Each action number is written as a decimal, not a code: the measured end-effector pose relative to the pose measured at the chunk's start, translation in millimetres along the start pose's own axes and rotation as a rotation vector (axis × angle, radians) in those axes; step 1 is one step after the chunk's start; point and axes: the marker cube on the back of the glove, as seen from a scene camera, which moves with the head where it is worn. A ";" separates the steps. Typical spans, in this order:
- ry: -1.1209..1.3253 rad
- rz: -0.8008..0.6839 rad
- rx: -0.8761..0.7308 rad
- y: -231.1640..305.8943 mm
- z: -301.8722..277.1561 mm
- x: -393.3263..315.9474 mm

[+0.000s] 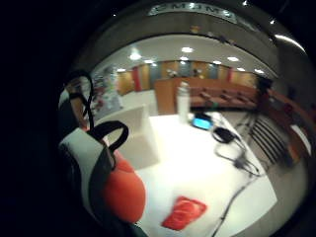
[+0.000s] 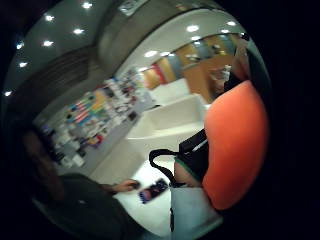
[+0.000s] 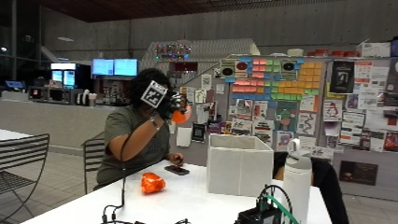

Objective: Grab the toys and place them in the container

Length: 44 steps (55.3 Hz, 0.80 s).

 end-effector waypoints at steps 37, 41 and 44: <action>-0.142 0.177 -0.470 -103.8 246.1 -18.3; -0.119 0.202 -0.499 -93.6 232.8 -2.9; -0.108 0.215 -0.515 -85.4 212.1 12.7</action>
